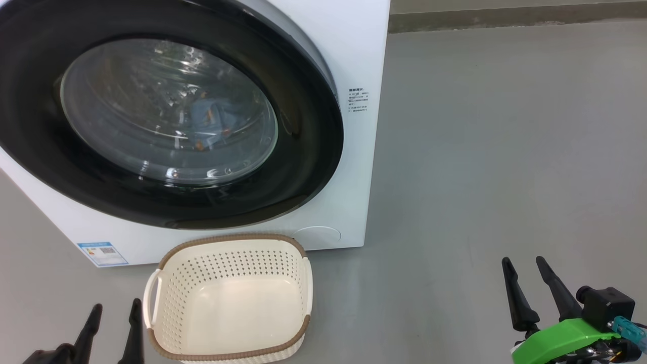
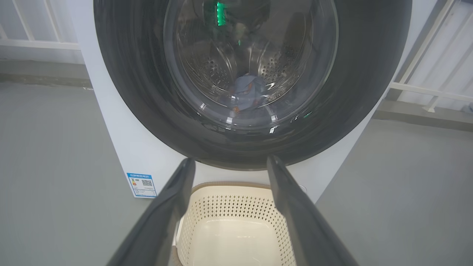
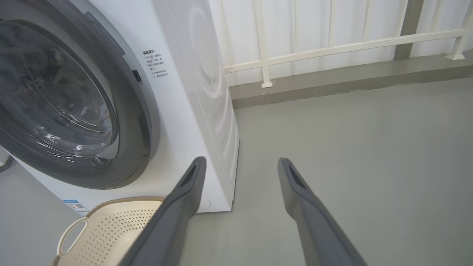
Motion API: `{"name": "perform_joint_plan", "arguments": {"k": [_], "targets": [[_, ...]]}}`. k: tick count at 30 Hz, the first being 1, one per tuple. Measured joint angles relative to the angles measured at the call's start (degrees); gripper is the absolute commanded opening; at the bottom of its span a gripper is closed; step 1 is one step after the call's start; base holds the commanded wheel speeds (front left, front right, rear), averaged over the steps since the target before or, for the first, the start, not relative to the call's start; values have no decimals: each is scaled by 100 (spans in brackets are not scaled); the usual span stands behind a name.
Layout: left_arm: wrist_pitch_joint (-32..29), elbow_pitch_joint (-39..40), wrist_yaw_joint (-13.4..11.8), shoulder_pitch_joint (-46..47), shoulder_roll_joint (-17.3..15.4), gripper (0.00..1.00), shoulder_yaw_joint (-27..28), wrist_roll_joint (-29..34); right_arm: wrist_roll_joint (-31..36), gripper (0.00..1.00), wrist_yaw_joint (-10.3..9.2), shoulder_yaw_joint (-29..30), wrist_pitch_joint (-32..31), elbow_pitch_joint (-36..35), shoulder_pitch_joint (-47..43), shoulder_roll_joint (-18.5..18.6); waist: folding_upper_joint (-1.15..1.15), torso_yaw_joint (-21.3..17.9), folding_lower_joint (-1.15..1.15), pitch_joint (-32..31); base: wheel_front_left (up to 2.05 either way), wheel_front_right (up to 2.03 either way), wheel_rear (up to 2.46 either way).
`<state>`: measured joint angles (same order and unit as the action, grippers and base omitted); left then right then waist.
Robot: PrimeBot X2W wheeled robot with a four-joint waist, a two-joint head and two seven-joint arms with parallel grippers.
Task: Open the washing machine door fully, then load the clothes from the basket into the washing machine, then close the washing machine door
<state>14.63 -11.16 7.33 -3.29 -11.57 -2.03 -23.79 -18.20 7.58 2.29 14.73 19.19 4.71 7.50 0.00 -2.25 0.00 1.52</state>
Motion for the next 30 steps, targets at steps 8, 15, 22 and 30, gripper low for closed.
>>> {"name": "perform_joint_plan", "arguments": {"k": [8,15,22,30], "targets": [[-11,-347,-2,-112,313,0,-133,-14,-8,0,0,-5,-12,400,-116,-145,0,8,0,1,0,0,0],[-113,-372,-2,-137,345,0,-119,-368,-387,0,0,4,-138,403,-143,-175,0,21,4,-21,0,0,0],[-263,-372,-2,-127,360,0,-79,-797,-813,0,0,31,-264,360,-143,-187,0,35,1,-16,0,0,0],[-385,-372,-2,-108,403,0,-30,-1244,-1325,0,0,57,-410,304,-142,-205,0,48,1,-25,0,0,0]]}}
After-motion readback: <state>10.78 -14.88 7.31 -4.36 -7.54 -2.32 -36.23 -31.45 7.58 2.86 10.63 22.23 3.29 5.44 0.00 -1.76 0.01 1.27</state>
